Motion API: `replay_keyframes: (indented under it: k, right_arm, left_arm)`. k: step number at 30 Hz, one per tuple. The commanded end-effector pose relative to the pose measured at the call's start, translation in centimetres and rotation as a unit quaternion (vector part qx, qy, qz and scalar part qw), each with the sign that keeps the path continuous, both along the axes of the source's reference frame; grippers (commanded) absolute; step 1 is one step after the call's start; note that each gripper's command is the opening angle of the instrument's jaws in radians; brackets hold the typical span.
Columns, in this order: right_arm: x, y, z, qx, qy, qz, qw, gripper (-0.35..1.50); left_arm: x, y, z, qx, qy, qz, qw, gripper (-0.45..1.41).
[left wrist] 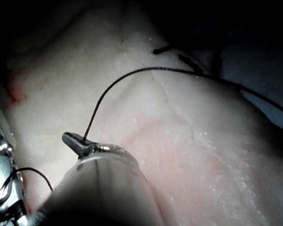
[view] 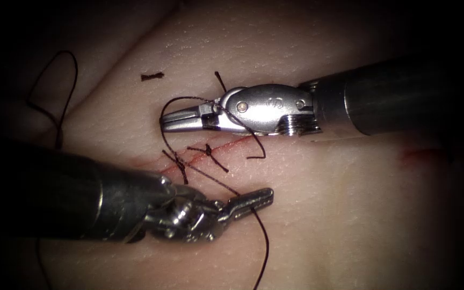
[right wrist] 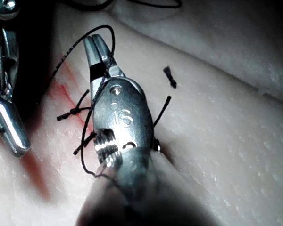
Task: Wound Closure
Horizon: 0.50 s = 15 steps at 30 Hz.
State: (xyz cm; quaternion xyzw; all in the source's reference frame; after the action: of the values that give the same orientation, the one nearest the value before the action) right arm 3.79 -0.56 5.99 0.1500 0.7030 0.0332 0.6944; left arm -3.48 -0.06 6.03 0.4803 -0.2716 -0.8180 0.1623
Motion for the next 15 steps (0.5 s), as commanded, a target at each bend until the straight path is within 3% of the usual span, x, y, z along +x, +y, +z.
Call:
replay_keyframes:
  k: [1, 2, 15]
  right_arm:
    - [0.03, -0.06, 0.03, 0.0, 0.001, -0.004, 1.0, -0.05]
    - [0.0, -0.08, 0.02, 0.0, 0.002, -0.009, 1.0, -0.35]
    - [-0.4, -0.04, 0.0, -0.001, -0.018, -0.018, 1.0, -0.35]
  left_arm:
    - [-0.03, -0.04, 0.04, 0.001, -0.001, -0.001, 1.0, -0.45]
    - [-0.01, -0.03, 0.04, 0.001, -0.002, 0.0, 1.0, -0.45]
    - [0.47, 0.09, -0.04, 0.029, -0.024, -0.024, 0.999, -0.45]
